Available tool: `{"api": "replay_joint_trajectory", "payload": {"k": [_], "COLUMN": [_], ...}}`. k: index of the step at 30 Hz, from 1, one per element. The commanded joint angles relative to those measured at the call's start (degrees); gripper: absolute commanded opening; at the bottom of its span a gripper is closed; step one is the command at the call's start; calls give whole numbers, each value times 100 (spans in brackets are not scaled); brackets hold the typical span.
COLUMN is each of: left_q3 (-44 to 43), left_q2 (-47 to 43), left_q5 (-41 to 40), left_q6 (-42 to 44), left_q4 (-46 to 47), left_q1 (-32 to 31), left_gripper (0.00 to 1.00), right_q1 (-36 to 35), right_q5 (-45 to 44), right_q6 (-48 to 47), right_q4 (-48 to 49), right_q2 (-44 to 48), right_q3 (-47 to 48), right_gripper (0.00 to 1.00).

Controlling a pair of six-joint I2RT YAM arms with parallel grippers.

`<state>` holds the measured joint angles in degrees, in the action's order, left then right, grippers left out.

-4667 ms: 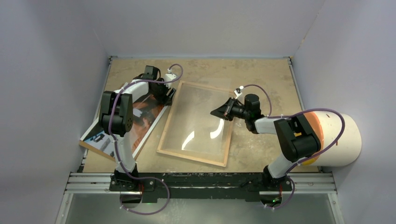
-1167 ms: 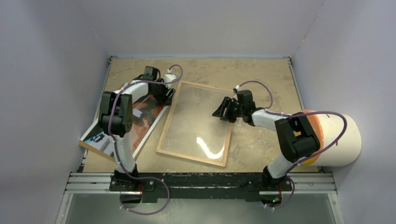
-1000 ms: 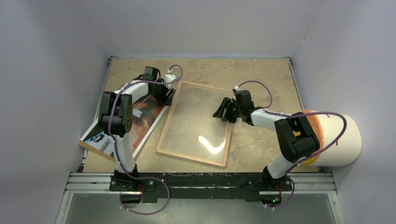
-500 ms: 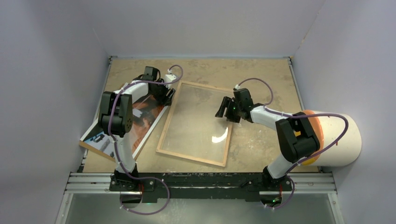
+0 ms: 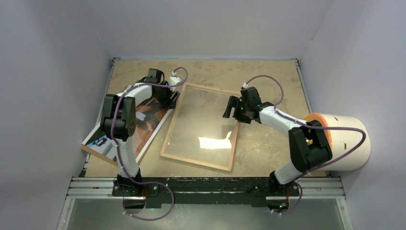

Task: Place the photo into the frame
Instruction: Place the photo frame item in the photo frame.

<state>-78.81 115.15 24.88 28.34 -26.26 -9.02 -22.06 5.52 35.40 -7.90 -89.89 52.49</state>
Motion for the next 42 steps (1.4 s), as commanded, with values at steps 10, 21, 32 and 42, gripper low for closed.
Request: {"api": "replay_joint_trajectory", "payload": {"k": [10,21,32,42], "left_q3": [313,554,852,708], "left_q2": [62,-158,-310,-119], "left_q5": [-45,-92,-616,-739], "left_q6": [57,360,400,241], "left_q4": [-936,-1095,-668,-494], "left_q1": [-4,-11,-337,-901], "left_gripper": [59,59,59,59], "right_q1": [27,484,914,1229], "right_q5": [-49,333,1859,1966], "right_q6": [-53,332,753,728], "right_q4": [-203,-54,1136,1217], "right_q2": [332,742,-14,-709], "right_q3": [11,-806,-872,-202], "right_gripper": [81,85,85,84]}}
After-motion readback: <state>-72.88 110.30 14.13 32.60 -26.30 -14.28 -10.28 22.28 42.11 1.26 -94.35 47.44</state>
